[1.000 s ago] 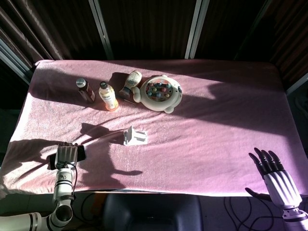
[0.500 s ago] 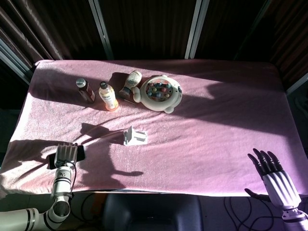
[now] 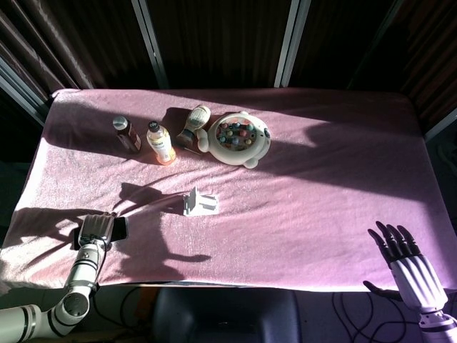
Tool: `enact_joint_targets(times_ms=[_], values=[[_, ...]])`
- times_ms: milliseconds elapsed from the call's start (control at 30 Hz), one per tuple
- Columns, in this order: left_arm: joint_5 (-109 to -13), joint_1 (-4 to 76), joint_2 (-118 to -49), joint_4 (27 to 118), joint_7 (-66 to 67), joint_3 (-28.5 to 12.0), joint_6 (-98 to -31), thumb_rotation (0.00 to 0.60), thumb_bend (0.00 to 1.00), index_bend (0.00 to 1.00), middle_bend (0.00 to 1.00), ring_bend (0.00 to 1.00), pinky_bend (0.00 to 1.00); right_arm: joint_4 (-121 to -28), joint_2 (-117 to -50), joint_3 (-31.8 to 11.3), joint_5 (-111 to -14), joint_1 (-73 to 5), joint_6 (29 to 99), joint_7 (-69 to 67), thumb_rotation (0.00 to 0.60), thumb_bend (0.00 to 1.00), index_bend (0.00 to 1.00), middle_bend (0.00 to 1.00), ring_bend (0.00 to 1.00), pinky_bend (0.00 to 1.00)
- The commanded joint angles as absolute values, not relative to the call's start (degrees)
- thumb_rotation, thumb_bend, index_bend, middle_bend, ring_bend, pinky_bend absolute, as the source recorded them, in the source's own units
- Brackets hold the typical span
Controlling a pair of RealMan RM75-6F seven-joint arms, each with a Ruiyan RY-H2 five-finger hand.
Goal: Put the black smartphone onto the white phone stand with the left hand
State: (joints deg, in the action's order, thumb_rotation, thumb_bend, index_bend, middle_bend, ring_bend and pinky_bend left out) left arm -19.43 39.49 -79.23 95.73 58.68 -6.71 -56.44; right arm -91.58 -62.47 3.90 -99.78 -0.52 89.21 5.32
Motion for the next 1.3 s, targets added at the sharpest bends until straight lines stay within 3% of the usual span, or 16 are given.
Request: enact_joint_targets(times_ms=[33,200,500,667,833,1100,1300], values=[[-26.15,38.06,-76.34,96.89,52.04,-6.25,-55.81,0.600,0.37,0.65,0.92,0.60,0.28,-91.55,-62.49,3.90,-99.83,-0.54,89.20,5.31,0.600,0.25,0.00,0.00,0.00,0.00],[-41.81,33.54,-73.17,99.52,42.43,-5.77,-62.68,0.600,0.45,0.72,0.99,0.66,0.30,-91.64,-62.55,3.86,-99.74,-0.55,89.08,5.57,0.600,0.25,0.00,0.00,0.00,0.00],[-64.86,26.39,-70.18,100.85,22.34,-5.67,-74.34,0.600,0.50,0.77,1.00,0.68,0.30,-91.95,-62.82,3.70,-99.31,-0.67,88.55,6.57,0.600,0.25,0.00,0.00,0.00,0.00],[-74.88,24.90,-71.17,98.56,-2.10,-7.17,-74.59,0.600,0.50,0.78,1.00,0.68,0.29,-92.12,-63.08,3.63,-99.04,-0.81,88.03,7.31,0.600,0.25,0.00,0.00,0.00,0.00],[-83.44,27.74,-73.94,92.21,-16.22,-7.99,-72.87,0.600,0.50,0.79,1.00,0.68,0.28,-92.35,-63.27,3.45,-98.45,-1.08,87.27,7.88,0.600,0.25,0.00,0.00,0.00,0.00],[-87.31,33.42,-78.84,81.42,-44.14,-10.86,-69.84,0.600,0.51,0.79,1.00,0.67,0.23,-92.66,-63.32,3.43,-97.84,-1.84,85.60,8.14,0.600,0.25,0.00,0.00,0.00,0.00],[-84.30,34.64,-84.03,77.05,-46.56,-13.00,-70.10,0.600,0.51,0.79,1.00,0.67,0.24,-92.57,-63.39,3.48,-97.80,-1.80,85.66,8.17,0.600,0.25,0.00,0.00,0.00,0.00]])
